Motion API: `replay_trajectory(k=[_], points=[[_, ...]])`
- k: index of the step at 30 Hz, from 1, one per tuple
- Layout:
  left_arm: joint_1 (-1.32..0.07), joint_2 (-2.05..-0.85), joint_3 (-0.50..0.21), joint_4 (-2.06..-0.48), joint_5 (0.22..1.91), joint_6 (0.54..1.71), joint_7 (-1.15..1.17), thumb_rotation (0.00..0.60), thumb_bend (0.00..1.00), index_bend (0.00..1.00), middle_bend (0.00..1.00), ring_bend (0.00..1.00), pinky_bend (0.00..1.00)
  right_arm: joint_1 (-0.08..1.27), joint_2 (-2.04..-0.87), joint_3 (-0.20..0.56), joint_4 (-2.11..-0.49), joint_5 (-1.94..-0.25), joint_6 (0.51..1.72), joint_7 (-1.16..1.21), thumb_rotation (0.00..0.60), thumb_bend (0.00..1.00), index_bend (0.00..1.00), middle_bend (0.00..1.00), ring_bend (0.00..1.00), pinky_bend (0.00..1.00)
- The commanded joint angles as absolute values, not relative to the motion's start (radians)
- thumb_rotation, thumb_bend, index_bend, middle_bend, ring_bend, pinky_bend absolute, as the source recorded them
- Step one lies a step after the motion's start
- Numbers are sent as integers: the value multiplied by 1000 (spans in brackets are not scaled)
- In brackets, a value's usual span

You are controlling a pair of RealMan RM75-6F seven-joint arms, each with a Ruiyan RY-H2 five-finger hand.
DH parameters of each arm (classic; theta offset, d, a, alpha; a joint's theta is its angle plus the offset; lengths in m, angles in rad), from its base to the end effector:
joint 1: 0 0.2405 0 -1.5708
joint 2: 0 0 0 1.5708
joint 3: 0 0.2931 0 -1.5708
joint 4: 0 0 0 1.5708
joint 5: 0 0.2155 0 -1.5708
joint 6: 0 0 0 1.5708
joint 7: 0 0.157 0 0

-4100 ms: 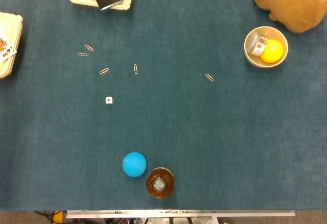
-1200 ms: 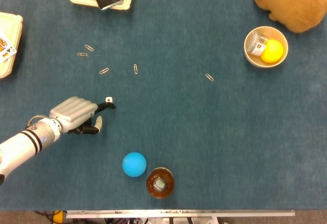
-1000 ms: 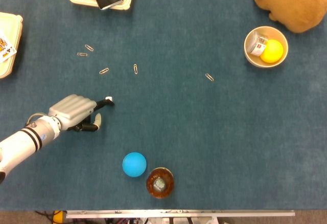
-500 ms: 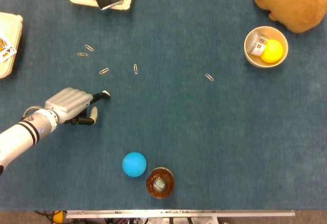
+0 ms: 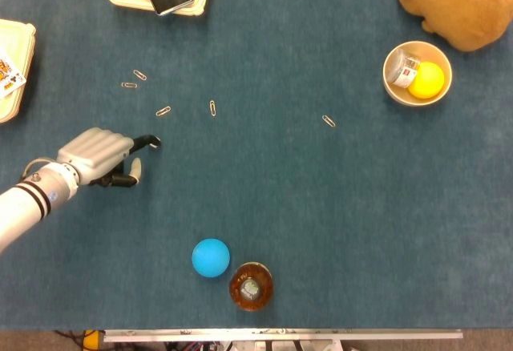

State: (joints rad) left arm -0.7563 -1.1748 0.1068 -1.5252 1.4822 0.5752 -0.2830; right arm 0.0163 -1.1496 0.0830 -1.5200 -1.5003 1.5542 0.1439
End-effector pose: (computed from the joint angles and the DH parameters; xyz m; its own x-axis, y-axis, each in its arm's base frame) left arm -0.2789 0.3286 0.0363 0.4786 0.6906 0.5423 0.8781 -0.3772 -0.2945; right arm -0.3680 -0.1801 0.1836 0.3190 0.0815 0.9442 -0.9475 0.0487 0.3159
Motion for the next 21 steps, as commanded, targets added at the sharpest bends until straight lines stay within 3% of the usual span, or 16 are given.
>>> replay_trajectory(k=[1, 21], points=[[-760, -1168, 106, -1530, 1480, 573, -279, 194, 726, 110, 1000, 1000, 1000, 16, -1150, 83, -1518, -1500, 1554, 146, 600, 294, 382, 291, 170, 319], [-750, -1223, 96, -1533, 1438, 579, -264, 200, 725, 110, 1000, 1000, 1000, 6, -1140, 82, -1507, -1499, 1564, 171, 600, 294, 382, 291, 170, 319]])
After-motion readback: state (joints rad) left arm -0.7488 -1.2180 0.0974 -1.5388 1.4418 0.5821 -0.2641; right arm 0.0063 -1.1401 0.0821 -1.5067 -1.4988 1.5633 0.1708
